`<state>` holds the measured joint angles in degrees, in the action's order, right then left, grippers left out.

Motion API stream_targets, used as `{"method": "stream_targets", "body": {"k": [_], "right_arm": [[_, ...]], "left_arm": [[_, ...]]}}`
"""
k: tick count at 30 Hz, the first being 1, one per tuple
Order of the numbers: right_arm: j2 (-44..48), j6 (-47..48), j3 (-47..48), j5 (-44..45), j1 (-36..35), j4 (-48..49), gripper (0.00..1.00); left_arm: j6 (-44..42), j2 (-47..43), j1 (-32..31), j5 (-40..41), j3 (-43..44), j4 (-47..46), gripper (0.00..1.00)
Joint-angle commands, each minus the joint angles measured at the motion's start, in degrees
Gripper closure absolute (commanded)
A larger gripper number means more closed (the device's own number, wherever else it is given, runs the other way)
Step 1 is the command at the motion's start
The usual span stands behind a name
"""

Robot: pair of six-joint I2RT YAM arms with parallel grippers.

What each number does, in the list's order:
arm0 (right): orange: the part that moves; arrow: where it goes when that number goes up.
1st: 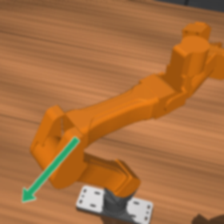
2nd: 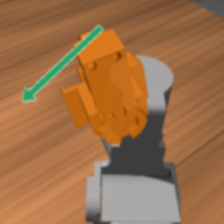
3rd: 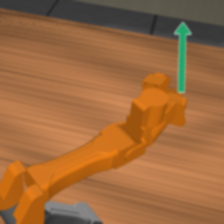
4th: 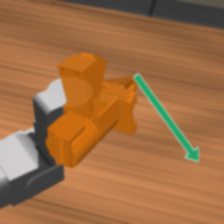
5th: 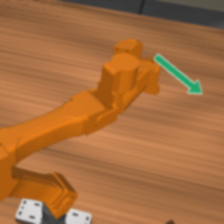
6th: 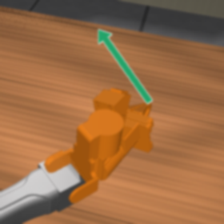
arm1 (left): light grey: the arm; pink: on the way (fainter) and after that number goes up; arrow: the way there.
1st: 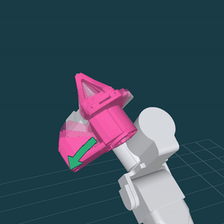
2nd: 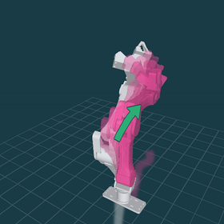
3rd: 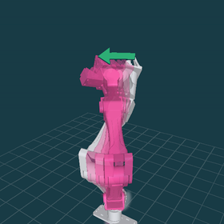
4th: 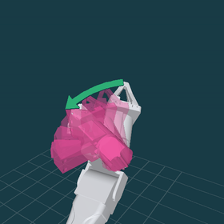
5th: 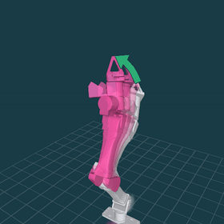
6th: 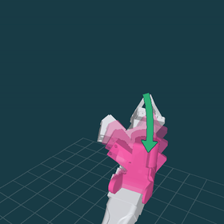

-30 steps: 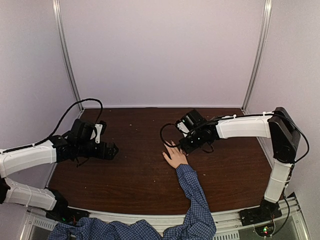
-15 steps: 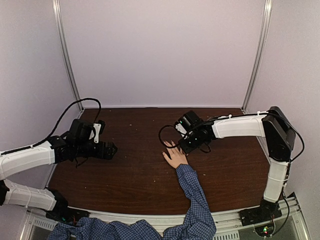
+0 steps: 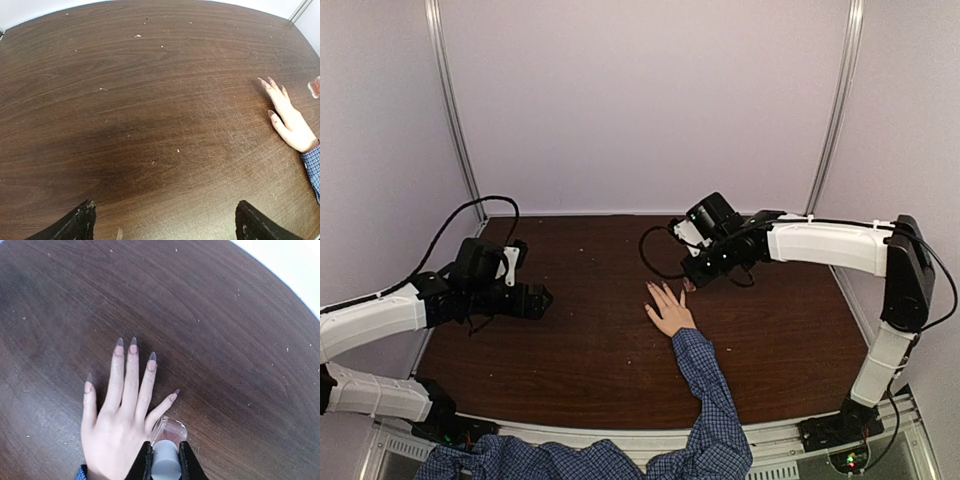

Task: Paint the nails
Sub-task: Set down the nail polish bottle at the center of the board.

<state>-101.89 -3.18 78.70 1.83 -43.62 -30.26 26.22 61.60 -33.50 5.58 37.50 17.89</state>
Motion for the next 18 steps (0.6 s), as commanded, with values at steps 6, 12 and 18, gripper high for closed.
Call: {"method": "stream_targets", "body": {"k": [6, 12, 18], "right_arm": [[4.21, 7.62, 2.25, -10.87, -8.82, 1.05, 0.89], [0.85, 12.03, 3.12, -13.04, -15.0, 1.26, 0.86], [-4.33, 12.54, 3.53, -14.36, -18.86, 2.86, 0.87]], "left_arm": [[2.0, -6.2, -0.34, 1.5, 1.34, 4.4, 0.02], [3.78, -9.74, -0.34, 1.45, 0.1, 5.46, 0.02], [4.49, -12.14, -0.34, 0.96, -1.07, 5.37, 0.02]]}}
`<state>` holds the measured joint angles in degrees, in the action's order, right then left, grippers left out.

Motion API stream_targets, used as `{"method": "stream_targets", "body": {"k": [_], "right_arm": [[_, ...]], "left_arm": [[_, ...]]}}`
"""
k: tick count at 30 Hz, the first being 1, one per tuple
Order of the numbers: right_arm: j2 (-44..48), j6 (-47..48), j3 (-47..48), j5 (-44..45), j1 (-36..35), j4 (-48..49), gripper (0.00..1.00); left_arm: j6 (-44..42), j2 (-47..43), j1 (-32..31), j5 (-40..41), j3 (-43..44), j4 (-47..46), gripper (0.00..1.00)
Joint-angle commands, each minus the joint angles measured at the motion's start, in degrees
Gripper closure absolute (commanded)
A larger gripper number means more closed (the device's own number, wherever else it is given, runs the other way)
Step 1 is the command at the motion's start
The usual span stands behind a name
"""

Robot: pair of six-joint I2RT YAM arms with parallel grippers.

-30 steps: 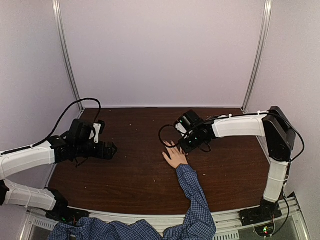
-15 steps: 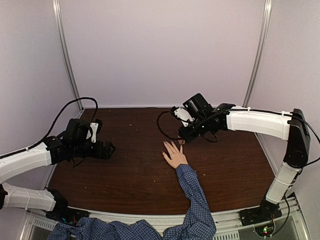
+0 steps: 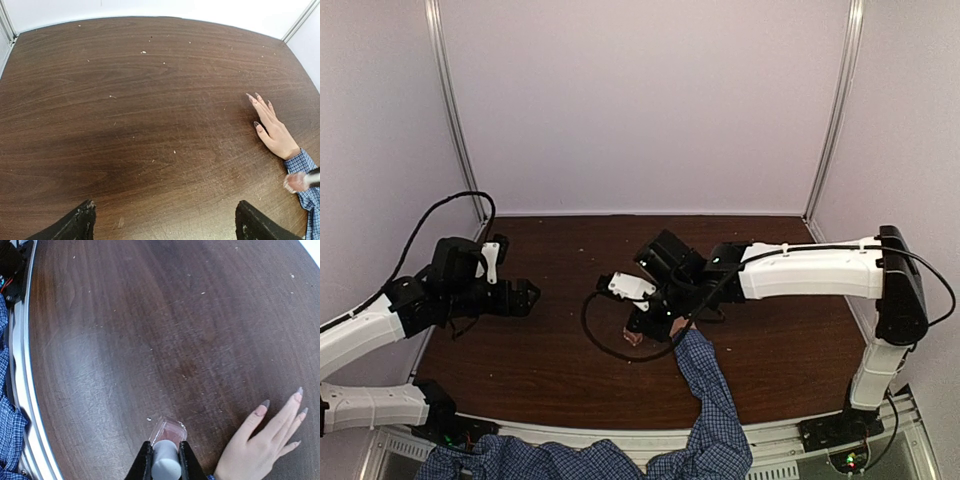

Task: Paint the nails
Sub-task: Set down the nail polish bottle at the center of the board.

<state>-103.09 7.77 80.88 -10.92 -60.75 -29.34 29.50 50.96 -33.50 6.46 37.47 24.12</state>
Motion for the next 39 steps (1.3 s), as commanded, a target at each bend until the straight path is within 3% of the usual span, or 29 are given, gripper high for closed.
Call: {"method": "stream_targets", "body": {"k": [1, 16, 22, 27, 34, 37, 39], "right_arm": [[-3.96, 1.64, 1.44, -1.82, -2.21, 2.38, 0.87], [-10.28, 2.18, 1.04, -2.92, -5.08, 7.08, 0.81], [-10.43, 2.22, 0.96, -2.91, -5.08, 7.61, 0.49], [-7.09, 1.54, -0.4, -2.85, -5.0, 8.72, 0.38], [5.59, -2.11, -9.61, -0.64, -4.06, 15.94, 0.23], [12.62, -4.48, -15.9, -0.18, -2.66, 20.78, 0.05], [16.97, -5.97, -20.31, 0.38, -1.93, 23.5, 0.0]], "left_arm": [[1.3, -1.77, -0.34, -0.07, -1.16, -0.97, 0.02], [-0.35, -0.72, -0.34, -4.72, -2.4, -3.39, 0.02], [-1.64, 0.22, -0.34, -6.45, -1.82, -3.46, 0.02], [-2.34, -0.8, -0.34, -11.18, -1.14, -3.25, 0.02], [-5.92, 0.69, -0.75, -18.69, 2.22, -0.12, 0.02], [-8.41, 3.18, -2.8, -19.9, 4.79, 2.91, 0.03], [-10.0, 4.58, -4.05, -22.28, 6.41, 4.16, 0.02]]}}
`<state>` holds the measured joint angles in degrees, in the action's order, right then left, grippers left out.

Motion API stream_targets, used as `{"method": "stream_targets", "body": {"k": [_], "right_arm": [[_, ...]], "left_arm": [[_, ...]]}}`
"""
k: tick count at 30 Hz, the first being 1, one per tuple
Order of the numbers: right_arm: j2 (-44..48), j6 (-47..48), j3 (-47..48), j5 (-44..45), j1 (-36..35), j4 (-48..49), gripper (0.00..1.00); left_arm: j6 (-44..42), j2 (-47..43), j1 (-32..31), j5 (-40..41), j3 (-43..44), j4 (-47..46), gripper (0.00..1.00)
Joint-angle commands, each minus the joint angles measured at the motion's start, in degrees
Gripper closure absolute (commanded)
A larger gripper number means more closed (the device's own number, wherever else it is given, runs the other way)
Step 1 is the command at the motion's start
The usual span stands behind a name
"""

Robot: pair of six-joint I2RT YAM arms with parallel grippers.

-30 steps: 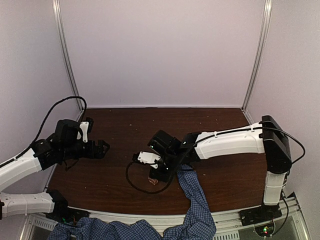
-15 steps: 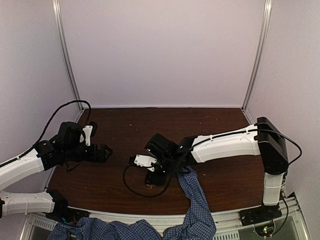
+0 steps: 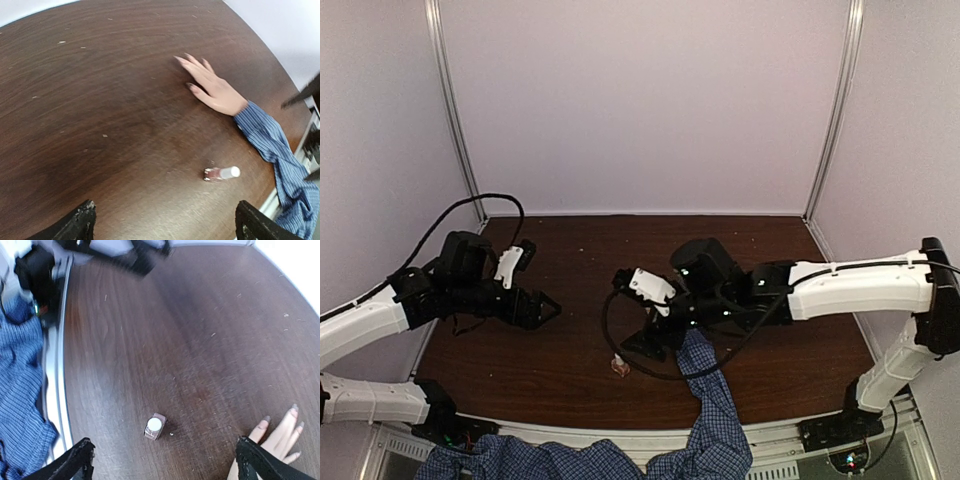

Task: Paint the nails
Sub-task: Set down the nail polish bottle at the center of the board, then pick up the nail polish bottle from the center of the board.

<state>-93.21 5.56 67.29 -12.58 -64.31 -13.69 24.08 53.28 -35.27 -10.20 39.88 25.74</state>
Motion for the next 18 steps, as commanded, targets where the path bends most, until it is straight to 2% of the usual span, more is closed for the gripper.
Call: {"method": "stream_targets", "body": {"k": [1, 4, 8, 11, 14, 16, 18], "right_arm": [[9.08, -4.16, -9.35, 2.59, 1.91, 8.93, 0.0], [15.36, -5.43, -15.88, 6.19, 2.53, 12.81, 0.0], [24.85, -8.05, -24.31, 13.08, 2.94, 17.19, 0.0], [32.19, -9.52, -28.36, 19.62, 3.08, 16.82, 0.0], [38.63, -10.19, -30.71, 25.83, 3.06, 14.2, 0.0], [41.93, -10.48, -32.19, 30.05, 3.05, 12.62, 0.0], [44.63, -10.53, -33.41, 31.43, 3.05, 11.41, 0.0]], "left_arm": [[-5.13, 3.02, -3.02, -7.85, 4.64, 2.79, 0.02], [-7.12, 5.9, -5.91, -7.97, 8.12, 5.97, 0.02], [-10.11, 10.67, -9.96, -2.69, 14.05, 11.78, 0.02], [-11.61, 14.01, -12.64, 0.23, 17.78, 13.92, 0.02], [-13.94, 17.03, -16.16, 8.31, 22.57, 18.22, 0.02], [-13.64, 19.14, -18.67, 17.84, 26.01, 20.43, 0.02], [-13.65, 19.83, -19.55, 19.16, 27.82, 20.6, 0.02]]}}
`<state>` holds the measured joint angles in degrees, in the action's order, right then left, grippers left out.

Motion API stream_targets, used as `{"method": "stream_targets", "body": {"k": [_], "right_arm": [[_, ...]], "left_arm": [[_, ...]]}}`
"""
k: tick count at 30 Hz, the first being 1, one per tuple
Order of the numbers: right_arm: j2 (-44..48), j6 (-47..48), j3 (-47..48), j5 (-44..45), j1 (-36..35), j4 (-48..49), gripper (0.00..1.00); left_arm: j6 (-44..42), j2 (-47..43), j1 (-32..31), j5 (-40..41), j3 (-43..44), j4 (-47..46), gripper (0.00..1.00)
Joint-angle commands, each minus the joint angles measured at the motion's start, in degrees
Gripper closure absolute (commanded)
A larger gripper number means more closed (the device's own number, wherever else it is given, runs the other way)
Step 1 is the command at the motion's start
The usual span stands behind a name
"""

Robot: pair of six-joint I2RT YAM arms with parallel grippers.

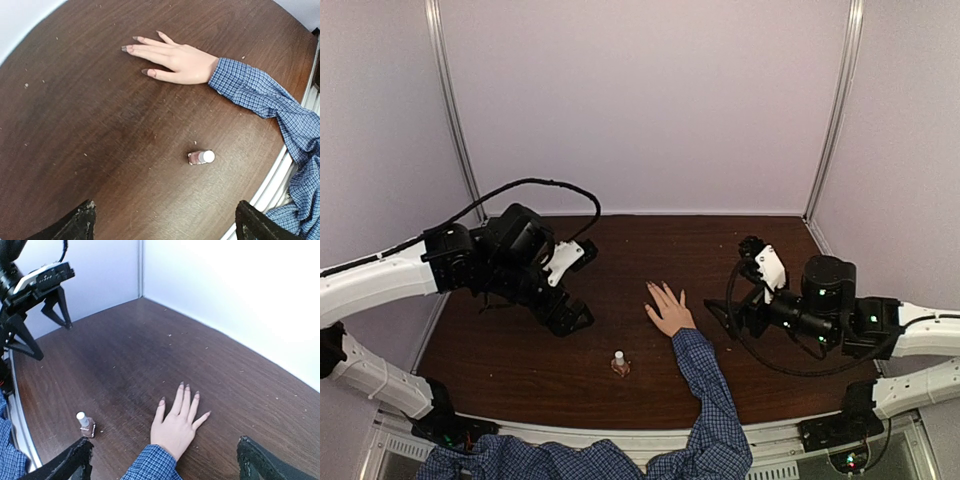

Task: Paint the nails
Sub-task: Pick up the nail polish bottle from the center of the board.

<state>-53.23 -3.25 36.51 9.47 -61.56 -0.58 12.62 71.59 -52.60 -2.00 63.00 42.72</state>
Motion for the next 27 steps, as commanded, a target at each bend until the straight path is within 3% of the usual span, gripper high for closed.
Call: {"method": "stream_targets", "body": {"k": [1, 5, 12, 27], "right_arm": [[5.87, -2.34, -3.31, 10.09, 0.3, -2.23, 0.0], [9.93, -2.96, -5.05, 8.98, 0.34, -4.86, 0.0], [15.59, -5.76, -8.08, 7.65, 0.3, -7.25, 0.0], [11.39, -16.88, -11.11, 10.35, 0.38, -11.29, 0.0]], "left_arm": [[-2.43, 1.61, -2.24, 10.05, 5.19, 3.33, 0.02], [-3.53, 1.33, -2.2, 7.44, 5.77, 0.66, 0.02], [-10.51, 8.09, -3.17, -9.32, 11.87, 8.42, 0.02], [-26.82, 20.66, -8.68, -12.88, 13.2, 7.18, 0.03]]}}
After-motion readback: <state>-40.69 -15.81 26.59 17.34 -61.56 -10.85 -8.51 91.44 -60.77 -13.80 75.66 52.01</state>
